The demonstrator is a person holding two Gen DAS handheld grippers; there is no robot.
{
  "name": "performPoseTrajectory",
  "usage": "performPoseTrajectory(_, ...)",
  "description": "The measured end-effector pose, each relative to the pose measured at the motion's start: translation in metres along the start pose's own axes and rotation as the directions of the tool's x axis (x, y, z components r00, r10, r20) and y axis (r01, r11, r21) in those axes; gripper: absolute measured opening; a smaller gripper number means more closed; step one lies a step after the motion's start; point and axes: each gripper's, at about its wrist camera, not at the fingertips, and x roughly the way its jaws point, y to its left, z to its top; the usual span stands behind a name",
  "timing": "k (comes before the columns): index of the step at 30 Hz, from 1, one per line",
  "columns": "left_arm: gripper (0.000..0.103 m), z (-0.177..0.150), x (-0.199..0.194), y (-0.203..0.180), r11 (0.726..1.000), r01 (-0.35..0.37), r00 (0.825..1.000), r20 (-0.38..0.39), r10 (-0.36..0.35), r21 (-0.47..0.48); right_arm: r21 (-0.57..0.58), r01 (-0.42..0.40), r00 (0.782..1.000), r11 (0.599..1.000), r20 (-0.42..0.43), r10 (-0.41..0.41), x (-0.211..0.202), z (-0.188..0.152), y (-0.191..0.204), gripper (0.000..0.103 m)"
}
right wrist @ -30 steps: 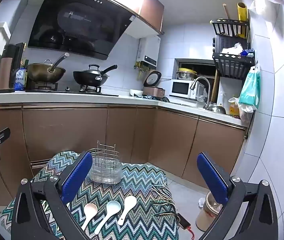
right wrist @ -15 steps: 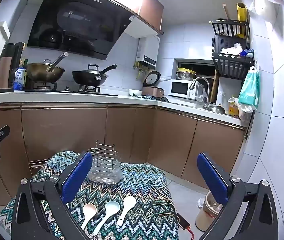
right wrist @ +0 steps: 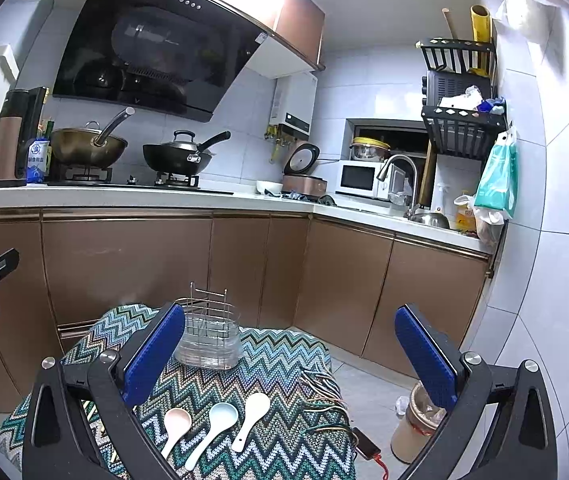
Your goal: Organize utensils
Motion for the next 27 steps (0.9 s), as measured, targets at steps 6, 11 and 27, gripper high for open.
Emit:
performPoseTrajectory(6,0.074,0.003,-0.005,-0.002,1.000,-0.013,0.999,0.032,0.013,-0.006,0.008,0.004,1.000,1.000,0.004,-0.004,-0.001,0.001,-0.003,0.103)
performPoseTrajectory(11,0.074,0.002,-0.005,-0.004,1.000,-0.009,0.999,0.041,0.009,-0.008,0.015,0.006,1.000,1.000,0.007,-0.006,-0.002,0.001,-0.004,0.103)
performPoseTrajectory(27,0.076,0.000,0.005,-0.002,0.999,-0.030,0.999,0.030,0.032,-0.040,0.041,-0.018,1.000,0.999,0.022,0.017,0.002,-0.002,-0.011,0.103)
